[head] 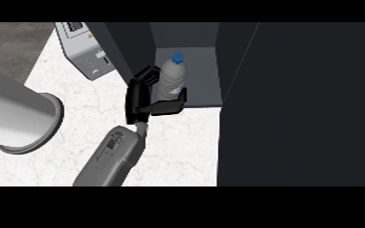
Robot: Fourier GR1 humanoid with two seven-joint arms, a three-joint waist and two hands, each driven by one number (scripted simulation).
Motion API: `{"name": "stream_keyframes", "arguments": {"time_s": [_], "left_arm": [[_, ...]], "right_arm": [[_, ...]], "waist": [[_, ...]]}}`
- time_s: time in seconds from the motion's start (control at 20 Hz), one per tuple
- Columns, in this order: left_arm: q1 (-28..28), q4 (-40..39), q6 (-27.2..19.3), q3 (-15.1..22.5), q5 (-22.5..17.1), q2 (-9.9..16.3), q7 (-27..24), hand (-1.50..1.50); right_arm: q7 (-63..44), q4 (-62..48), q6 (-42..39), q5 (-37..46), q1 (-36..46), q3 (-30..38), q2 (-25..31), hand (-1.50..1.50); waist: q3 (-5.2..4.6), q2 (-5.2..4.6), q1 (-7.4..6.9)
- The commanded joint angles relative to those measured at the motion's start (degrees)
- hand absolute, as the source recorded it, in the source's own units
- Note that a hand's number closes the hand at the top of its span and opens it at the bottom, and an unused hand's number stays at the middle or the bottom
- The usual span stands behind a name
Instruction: Pick up the bottled water, place it into the cabinet and close the cabinet
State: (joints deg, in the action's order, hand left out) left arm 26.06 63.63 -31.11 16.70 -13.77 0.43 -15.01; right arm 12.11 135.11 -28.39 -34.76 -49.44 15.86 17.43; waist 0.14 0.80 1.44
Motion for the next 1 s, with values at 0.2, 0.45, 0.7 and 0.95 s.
{"name": "stream_keyframes", "arguments": {"time_s": [0.2, 0.45, 0.7, 0.95], "left_arm": [[11.0, -10.5, 1.5, -2.7, -1.1, -0.1, 3.1, 1.5], [13.0, -12.0, -2.0, -1.6, -1.5, -0.4, 2.6, 1.5], [14.6, -12.9, -4.5, -3.1, -1.4, 1.2, 2.7, 1.5], [16.8, -14.2, -7.9, -1.2, 0.6, 1.9, 4.5, 1.5]], "right_arm": [[-2.5, 8.3, 1.2, -6.5, -2.6, 0.8, 0.3, -1.5], [-1.8, 5.2, 0.6, -6.9, -0.6, 0.3, 1.7, -1.5], [0.3, 3.4, -0.8, -4.8, 0.1, -0.2, 1.4, -1.5], [1.4, 2.0, -2.8, -5.0, -0.2, 0.2, 2.5, -1.5]], "waist": [[-0.29, -1.37, 1.61], [-0.3, -1.73, 2.55], [-0.28, -1.8, 3.38], [-0.22, -1.73, 4.15]]}}
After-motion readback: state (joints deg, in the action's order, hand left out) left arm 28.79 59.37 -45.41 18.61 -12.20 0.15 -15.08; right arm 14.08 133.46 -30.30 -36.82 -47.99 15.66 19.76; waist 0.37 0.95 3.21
